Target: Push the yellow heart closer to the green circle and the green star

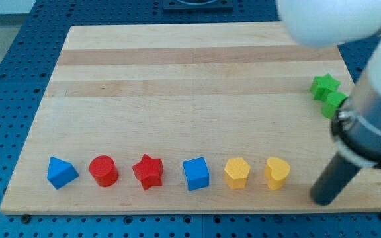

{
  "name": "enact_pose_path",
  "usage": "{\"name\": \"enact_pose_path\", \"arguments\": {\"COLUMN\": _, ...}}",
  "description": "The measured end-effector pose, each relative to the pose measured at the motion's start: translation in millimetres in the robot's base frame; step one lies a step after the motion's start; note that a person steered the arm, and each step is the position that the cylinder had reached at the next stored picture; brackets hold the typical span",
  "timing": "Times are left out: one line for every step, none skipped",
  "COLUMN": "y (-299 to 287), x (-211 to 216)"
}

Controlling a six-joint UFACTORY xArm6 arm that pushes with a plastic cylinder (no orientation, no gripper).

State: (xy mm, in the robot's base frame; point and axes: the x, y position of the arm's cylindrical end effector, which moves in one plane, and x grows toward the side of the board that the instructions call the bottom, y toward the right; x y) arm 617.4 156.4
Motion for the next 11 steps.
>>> {"name": "enact_pose_path", "arguments": {"y": -35, "x": 0}}
{"name": "enact_pose_path", "arguments": {"y": -47, "x": -11}}
{"name": "enact_pose_path", "arguments": {"y": -47, "x": -31}}
{"name": "enact_pose_path", "arguments": {"y": -51, "x": -51}}
{"name": "enact_pose_path", "arguments": {"y": -51, "x": -71}}
{"name": "enact_pose_path", "arguments": {"y": -51, "x": -86}}
{"name": "enact_pose_path", "arguments": {"y": -50, "x": -104}}
{"name": "enact_pose_path", "arguments": {"y": -40, "x": -122}}
{"name": "enact_pose_path", "arguments": {"y": -23, "x": -138}}
{"name": "enact_pose_path", "arguments": {"y": -1, "x": -146}}
{"name": "enact_pose_path", "arguments": {"y": 22, "x": -147}}
